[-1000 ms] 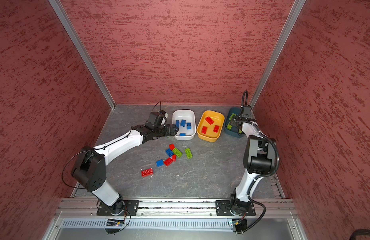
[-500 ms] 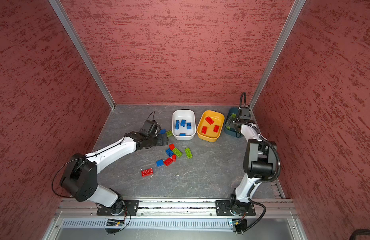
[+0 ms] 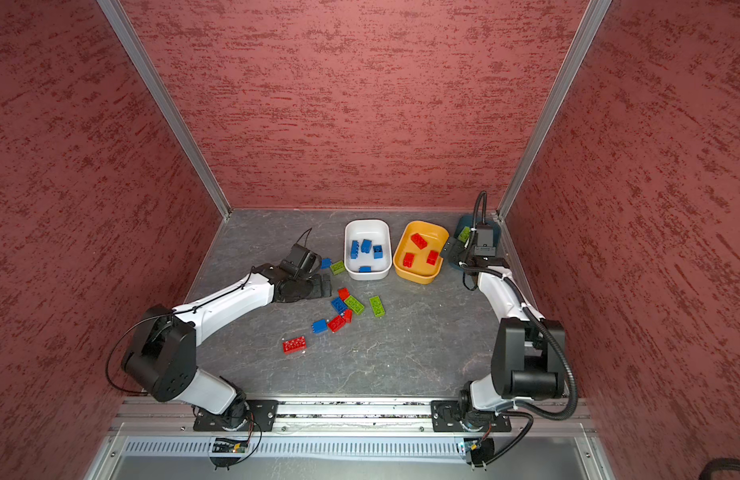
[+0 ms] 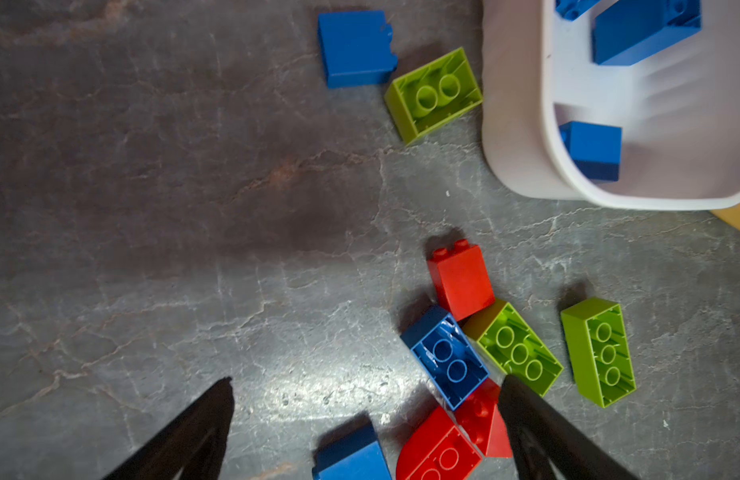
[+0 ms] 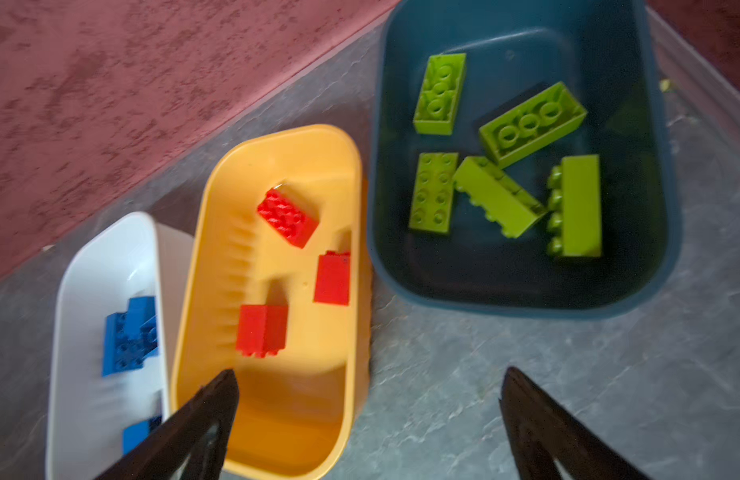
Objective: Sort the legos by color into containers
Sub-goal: 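Lower the left gripper onto a blue brick among the scattered bricks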
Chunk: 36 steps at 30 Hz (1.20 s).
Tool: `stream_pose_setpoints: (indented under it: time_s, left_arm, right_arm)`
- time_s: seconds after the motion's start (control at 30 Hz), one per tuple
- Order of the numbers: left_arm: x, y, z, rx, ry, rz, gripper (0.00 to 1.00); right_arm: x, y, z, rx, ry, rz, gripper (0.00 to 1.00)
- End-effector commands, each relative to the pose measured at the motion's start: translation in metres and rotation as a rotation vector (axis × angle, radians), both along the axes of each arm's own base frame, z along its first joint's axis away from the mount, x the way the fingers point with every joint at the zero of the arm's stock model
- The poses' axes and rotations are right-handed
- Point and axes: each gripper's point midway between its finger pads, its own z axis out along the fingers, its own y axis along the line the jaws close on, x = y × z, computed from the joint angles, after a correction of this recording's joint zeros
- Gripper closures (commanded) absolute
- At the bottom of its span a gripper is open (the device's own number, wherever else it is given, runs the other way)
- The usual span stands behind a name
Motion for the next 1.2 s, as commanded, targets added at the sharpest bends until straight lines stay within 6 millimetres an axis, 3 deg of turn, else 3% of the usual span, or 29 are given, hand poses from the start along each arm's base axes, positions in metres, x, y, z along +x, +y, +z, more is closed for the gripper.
stream_pose_setpoints:
  time_s: [0.0,0.17,0.37,0.5,0.8,1.0,1.17]
  left_arm:
    - [-0.026,0.012,-0.018,0.047,0.099,0.018,0.03]
    - [-0.044,0.006,-0.033,0.040,0.158,-0.019,0.20]
    - [-0.061,-0.009,-0.044,0.083,0.183,-0.249,0.25]
    - [-0.071,-0.006,-0.053,0.182,0.171,-0.346,0.33]
    - [-0.076,-0.014,-0.071,0.232,0.216,-0.388,0.31]
    - [-0.091,-0.029,-0.076,0.255,0.251,-0.472,0.32]
    - [-0.086,-0.021,-0.082,0.295,0.264,-0.383,0.37]
  right_arm:
    - [0.000,0.013,0.026,0.086,-0.106,-0.003,0.01]
    - [-0.010,0.013,0.021,0.101,-0.106,-0.023,0.01]
    - [-0.011,0.010,0.016,0.092,-0.093,-0.030,0.01]
    - [-0.009,0.010,0.016,0.089,-0.094,-0.035,0.01]
    - [-0.007,0.011,0.009,0.098,-0.082,-0.030,0.01]
    - [-0.008,0.011,0.005,0.105,-0.077,-0.032,0.01]
    - [-0.009,0.012,0.000,0.111,-0.065,-0.033,0.01]
